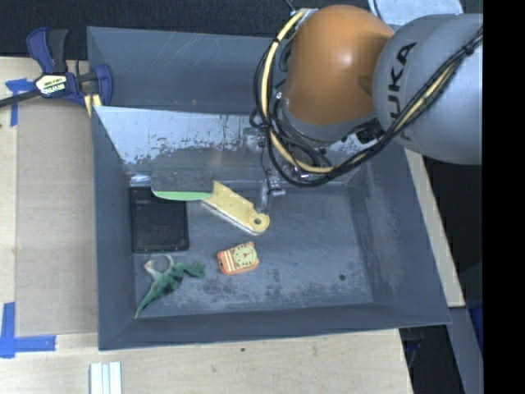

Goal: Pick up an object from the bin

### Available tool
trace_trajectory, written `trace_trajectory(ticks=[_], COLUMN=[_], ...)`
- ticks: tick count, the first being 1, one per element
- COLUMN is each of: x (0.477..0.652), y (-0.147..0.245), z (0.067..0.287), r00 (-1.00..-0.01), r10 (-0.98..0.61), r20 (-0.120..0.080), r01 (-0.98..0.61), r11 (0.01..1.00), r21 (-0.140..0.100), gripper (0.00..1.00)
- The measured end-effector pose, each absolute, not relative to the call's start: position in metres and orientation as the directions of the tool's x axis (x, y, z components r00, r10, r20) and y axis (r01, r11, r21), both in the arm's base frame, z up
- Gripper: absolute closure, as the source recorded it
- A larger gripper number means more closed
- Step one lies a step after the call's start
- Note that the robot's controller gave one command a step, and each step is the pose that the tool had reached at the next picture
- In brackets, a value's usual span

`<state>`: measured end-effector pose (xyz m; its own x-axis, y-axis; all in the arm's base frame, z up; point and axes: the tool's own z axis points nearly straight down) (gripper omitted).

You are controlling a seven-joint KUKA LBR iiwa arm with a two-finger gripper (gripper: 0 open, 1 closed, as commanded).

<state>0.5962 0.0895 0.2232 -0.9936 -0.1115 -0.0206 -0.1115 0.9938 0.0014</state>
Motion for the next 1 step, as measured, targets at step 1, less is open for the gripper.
trace_trajectory(ticks=[1], x=[0.5865], y=[0.1157], z=[0.166], r00=[-0.996], r10=[0.083], r20=[-0.016], r01=[0.083], r11=[0.997], r21=[0.006], gripper=[0.0])
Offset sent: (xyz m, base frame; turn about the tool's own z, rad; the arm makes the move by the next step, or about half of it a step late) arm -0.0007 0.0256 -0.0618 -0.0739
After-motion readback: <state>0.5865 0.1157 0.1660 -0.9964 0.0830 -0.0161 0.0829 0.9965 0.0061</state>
